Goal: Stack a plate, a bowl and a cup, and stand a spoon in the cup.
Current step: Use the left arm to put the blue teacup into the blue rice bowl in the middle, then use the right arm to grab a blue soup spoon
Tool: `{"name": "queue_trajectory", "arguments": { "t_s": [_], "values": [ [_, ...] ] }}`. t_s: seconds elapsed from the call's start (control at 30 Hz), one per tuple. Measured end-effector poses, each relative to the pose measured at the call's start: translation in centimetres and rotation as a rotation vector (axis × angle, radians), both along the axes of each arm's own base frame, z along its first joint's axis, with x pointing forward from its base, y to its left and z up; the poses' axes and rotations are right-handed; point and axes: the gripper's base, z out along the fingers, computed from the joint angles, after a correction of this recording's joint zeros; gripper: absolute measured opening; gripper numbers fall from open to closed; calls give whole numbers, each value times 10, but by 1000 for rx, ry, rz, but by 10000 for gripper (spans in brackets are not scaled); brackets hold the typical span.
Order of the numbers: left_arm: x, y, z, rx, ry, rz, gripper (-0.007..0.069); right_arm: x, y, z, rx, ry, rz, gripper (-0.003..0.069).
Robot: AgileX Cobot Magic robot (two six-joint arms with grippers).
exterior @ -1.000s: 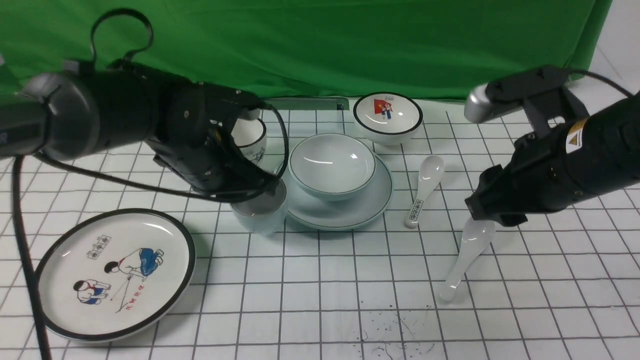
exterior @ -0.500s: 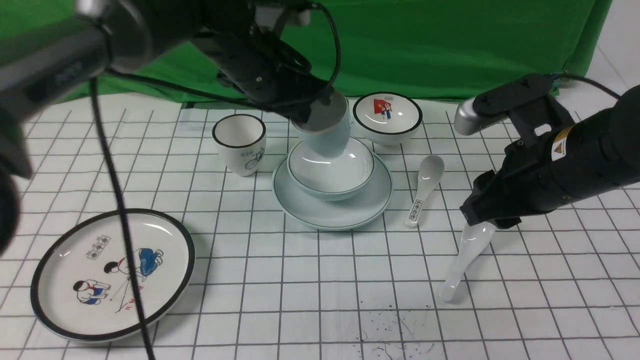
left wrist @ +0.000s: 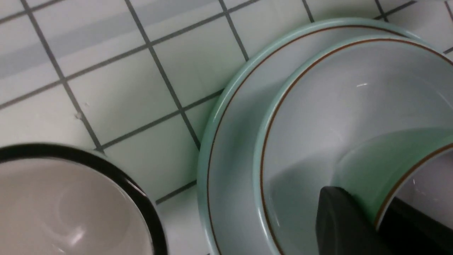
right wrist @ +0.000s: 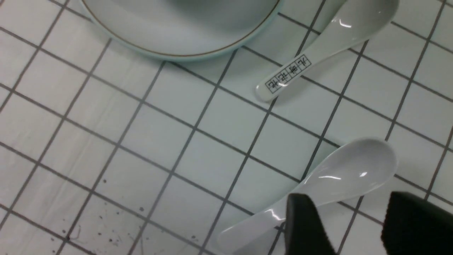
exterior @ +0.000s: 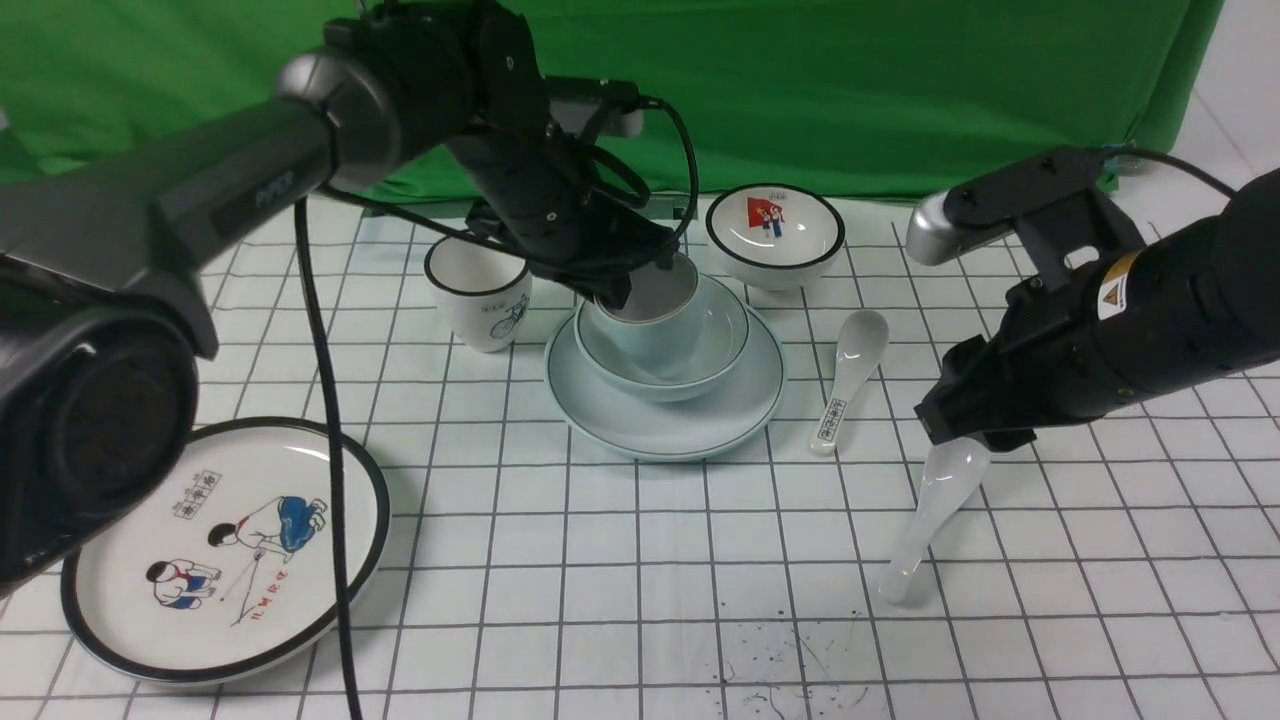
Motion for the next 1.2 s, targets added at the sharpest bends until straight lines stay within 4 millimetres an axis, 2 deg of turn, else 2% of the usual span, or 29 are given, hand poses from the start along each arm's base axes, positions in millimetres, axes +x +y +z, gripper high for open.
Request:
{"name": "queue_trajectory", "arguments": {
  "t_s": [0.13,0.2,0.27,0.3,0.37,0.47,0.5,0.53,0.57,0.6,0.63,0.7,0.8,0.83,0.87,0.9,0.93,0.97,1.0,1.03,1.1,1.13,1.2],
  "values": [
    [0,0,-3,1,9,2,34,1,1,-1,4,0,-5,347],
    [1,0,-3,0,9,4,80,3,1,-4,1,5,-6,347],
    [1,0,-3,0,10,5,200,5,2,-8,-5,18,-6,347],
    [1,0,-3,0,10,5,209,5,2,-8,-5,18,-6,347],
    [0,0,-1,-2,7,4,318,6,2,-11,-9,25,-5,347],
    [-5,2,16,3,-16,-1,405,5,2,-13,-36,39,26,347],
    [-10,5,31,14,-41,-6,422,3,1,-14,-64,48,63,345],
    [-11,6,34,16,-45,-7,422,3,1,-14,-70,50,70,344],
    [-15,8,45,24,-57,-11,425,2,1,-15,-103,56,115,336],
    [-26,13,71,38,-90,-18,421,-2,-1,-17,-155,83,188,304],
    [-31,15,82,41,-100,-21,413,-3,-1,-18,-176,91,220,286],
    [-57,23,123,44,-117,-37,370,-4,-2,-23,-258,108,362,190],
    [-92,32,167,9,-156,-60,285,0,0,-36,-353,106,550,101],
    [-103,34,179,-9,-178,-69,266,3,0,-42,-376,112,593,94],
    [-108,35,182,-14,-180,-77,253,3,0,-43,-382,114,602,93],
    [-130,40,195,-40,-197,-101,210,8,1,-53,-425,119,656,107],
    [-136,41,198,-47,-200,-108,192,9,1,-55,-438,119,666,116],
    [-163,48,209,-72,-220,-125,153,16,0,-66,-493,119,704,165],
    [-180,53,211,-77,-233,-130,128,20,-1,-73,-532,119,728,223],
    [-187,55,212,-79,-240,-131,119,21,-1,-76,-546,120,736,233],
    [-226,69,209,-84,-287,-115,76,29,-2,-90,-620,117,786,368],
    [-244,77,204,-76,-310,-103,62,33,-2,-96,-635,108,801,407],
    [-267,88,191,-52,-343,-87,50,36,0,-102,-651,92,837,445]
  ]
}}
